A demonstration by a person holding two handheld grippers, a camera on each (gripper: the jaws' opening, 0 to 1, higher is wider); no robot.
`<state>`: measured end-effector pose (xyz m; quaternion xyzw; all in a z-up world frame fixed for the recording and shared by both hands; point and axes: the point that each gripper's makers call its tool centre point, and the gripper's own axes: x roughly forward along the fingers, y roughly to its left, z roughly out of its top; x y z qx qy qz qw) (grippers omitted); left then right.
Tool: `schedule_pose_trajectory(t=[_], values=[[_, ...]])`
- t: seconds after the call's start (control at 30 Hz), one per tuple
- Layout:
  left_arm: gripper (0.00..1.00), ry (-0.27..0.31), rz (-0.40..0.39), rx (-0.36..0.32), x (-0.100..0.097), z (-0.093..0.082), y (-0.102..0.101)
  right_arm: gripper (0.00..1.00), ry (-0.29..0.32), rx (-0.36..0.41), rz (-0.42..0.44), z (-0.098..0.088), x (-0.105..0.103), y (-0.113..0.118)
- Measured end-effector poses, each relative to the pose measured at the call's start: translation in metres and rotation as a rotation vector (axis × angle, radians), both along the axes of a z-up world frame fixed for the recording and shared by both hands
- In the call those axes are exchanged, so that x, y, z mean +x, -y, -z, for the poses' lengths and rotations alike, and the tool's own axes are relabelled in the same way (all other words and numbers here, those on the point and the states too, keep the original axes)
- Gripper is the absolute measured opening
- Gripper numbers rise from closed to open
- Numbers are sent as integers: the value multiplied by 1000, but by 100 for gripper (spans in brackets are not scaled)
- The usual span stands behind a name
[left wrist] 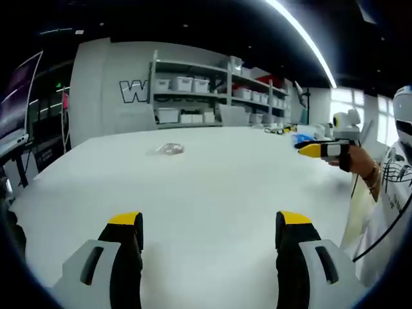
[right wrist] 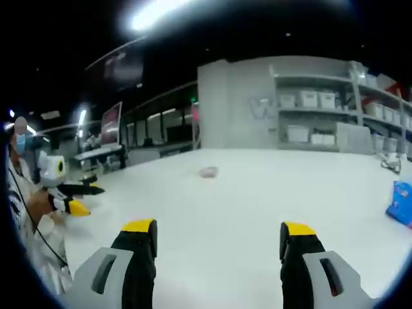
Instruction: Open the resealable bag by pulling the two sides of the seal apart until the entire bag opening is separated and visibly accessible.
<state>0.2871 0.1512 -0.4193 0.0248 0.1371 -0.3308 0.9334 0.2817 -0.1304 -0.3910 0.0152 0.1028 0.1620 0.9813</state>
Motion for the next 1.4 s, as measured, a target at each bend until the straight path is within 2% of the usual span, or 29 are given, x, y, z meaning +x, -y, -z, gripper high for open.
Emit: schedule_pose_trajectory(t=[0.2,1.07,1.4], values=[[83,14,2,-7,0,-5,0,78,2,1,-6,-1,0,-3],[82,8,0,-5,-1,-3,1,74,-14,4,-50,4,2,-17],[83,22,-16,-7,1,-6,-4,73,-19,1,-61,6,4,-23]])
